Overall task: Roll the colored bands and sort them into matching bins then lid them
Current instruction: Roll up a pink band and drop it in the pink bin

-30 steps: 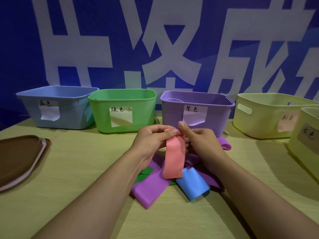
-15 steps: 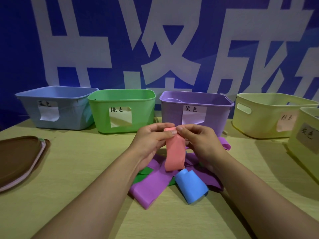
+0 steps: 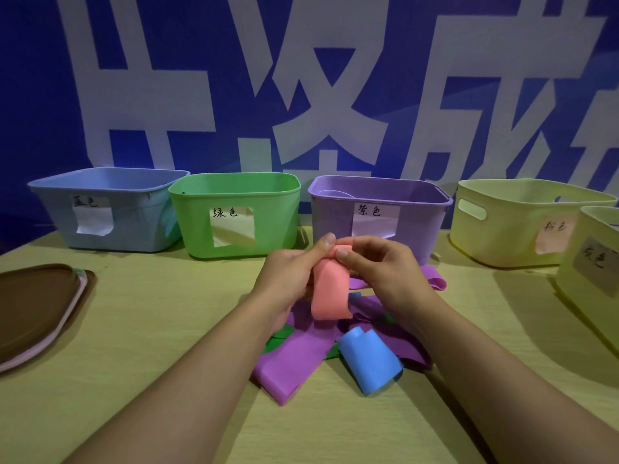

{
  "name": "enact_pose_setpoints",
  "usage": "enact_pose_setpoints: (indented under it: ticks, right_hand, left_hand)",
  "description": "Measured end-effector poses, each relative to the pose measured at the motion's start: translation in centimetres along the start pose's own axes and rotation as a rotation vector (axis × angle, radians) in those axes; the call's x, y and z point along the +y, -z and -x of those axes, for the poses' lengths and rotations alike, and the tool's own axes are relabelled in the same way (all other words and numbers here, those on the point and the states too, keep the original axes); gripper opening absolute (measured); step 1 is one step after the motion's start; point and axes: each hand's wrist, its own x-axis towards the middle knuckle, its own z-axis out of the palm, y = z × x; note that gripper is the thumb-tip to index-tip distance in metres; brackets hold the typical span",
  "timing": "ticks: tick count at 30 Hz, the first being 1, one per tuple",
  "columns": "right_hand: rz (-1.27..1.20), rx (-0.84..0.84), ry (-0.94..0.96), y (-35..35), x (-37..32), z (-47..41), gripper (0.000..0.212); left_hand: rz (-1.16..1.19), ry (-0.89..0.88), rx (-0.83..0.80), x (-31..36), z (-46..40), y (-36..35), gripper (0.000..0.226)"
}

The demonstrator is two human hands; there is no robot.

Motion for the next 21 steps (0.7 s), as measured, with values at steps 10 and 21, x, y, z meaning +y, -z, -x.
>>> enact_pose_setpoints:
  ticks: [10, 21]
  right_hand:
    - [-0.084, 0.043, -0.131, -0.25, -0.5, 0.09, 0.048]
    - [0.179, 0.165, -0.167, -0.04, -0.93, 0.49, 0.059]
  left_hand:
    - [0.086, -0.011, -0.113, 0.29, 0.28, 0.06, 0.022]
    - [0.134, -0.084, -0.155, 0.07, 0.0, 0.02, 0.013]
